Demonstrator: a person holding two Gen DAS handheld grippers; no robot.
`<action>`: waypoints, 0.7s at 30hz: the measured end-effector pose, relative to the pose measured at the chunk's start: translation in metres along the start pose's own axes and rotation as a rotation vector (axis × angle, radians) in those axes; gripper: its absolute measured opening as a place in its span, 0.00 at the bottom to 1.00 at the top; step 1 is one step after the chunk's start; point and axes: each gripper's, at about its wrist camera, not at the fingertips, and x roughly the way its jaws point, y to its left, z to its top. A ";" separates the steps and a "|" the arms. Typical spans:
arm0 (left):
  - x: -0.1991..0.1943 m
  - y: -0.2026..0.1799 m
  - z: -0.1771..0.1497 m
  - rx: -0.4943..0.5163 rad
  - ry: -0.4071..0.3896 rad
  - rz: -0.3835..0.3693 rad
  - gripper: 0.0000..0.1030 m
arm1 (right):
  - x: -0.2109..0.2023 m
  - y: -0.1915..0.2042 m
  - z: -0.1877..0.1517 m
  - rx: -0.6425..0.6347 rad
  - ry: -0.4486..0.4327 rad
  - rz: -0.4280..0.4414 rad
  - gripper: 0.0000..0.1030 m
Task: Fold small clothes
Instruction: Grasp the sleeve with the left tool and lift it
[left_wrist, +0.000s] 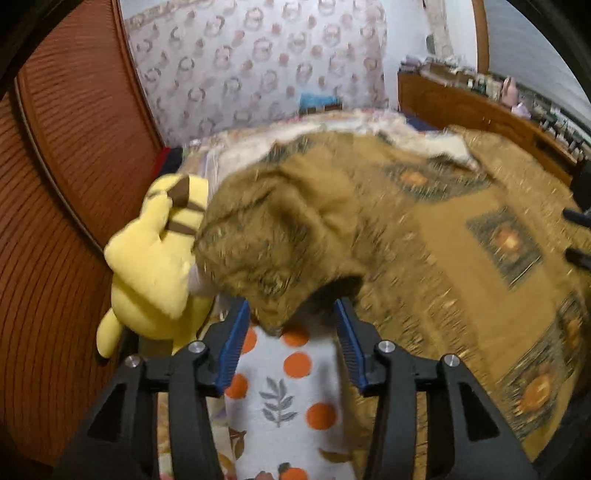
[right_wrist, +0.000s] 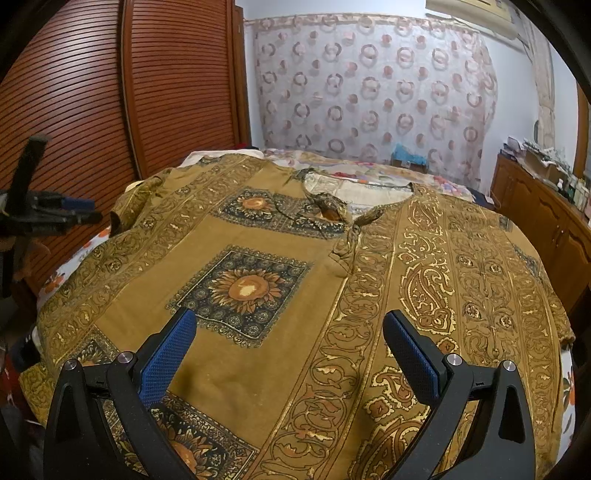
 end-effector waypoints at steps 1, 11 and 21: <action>0.007 -0.001 -0.002 0.002 0.013 -0.002 0.45 | 0.000 0.000 0.000 0.001 0.000 0.002 1.00; 0.035 0.005 0.012 0.007 -0.049 0.021 0.10 | 0.004 0.004 0.013 -0.035 0.005 -0.002 1.00; -0.030 -0.040 0.066 0.101 -0.235 -0.049 0.00 | 0.002 -0.006 0.015 -0.015 -0.007 -0.014 1.00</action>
